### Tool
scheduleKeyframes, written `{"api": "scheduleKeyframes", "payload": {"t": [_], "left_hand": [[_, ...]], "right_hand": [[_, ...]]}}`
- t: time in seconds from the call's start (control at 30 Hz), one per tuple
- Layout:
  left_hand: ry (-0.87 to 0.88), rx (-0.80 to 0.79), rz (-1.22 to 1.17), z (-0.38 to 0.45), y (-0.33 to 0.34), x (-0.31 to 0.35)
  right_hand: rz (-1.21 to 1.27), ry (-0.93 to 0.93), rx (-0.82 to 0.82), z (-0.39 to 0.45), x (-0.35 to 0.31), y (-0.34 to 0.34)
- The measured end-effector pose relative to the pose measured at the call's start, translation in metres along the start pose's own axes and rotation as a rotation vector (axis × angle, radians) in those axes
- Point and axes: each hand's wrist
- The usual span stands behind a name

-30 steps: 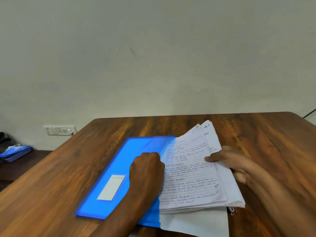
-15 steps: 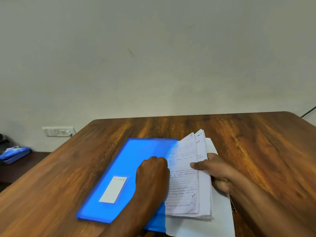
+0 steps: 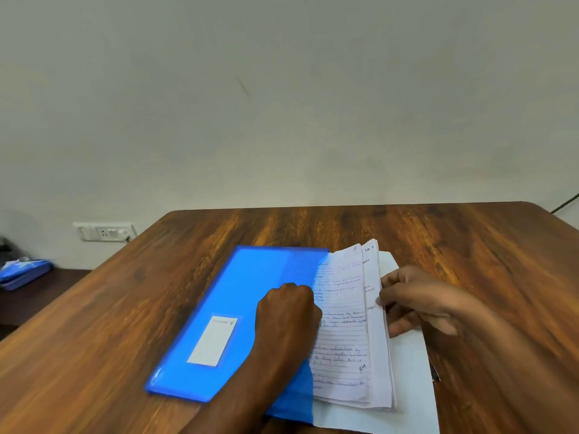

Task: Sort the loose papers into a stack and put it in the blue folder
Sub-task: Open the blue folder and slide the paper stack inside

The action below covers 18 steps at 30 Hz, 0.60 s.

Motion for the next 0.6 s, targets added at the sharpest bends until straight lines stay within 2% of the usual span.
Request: {"api": "scheduleKeyframes", "payload": {"t": [0.33,0.43,0.6], "left_hand": [[0.064,0.025,-0.096,-0.002,0.018,-0.009],[0.018,0.056,-0.1,0.001,0.024,-0.012],[0.057,0.11,-0.128,-0.001,0.018,-0.013]], "right_hand": [[0.022,0.072,0.164,0.001,-0.005,0.024],[0.044,0.059,0.236,-0.001,-0.01,0.035],[0.092,0.105,0.222,0.002,-0.014,0.051]]}}
Point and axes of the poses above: each hand's wrist, its own z-axis towards the middle knuckle, its own y-axis out of the palm, x = y × z, and after that the axes turned 11 degrees about x, right-handed
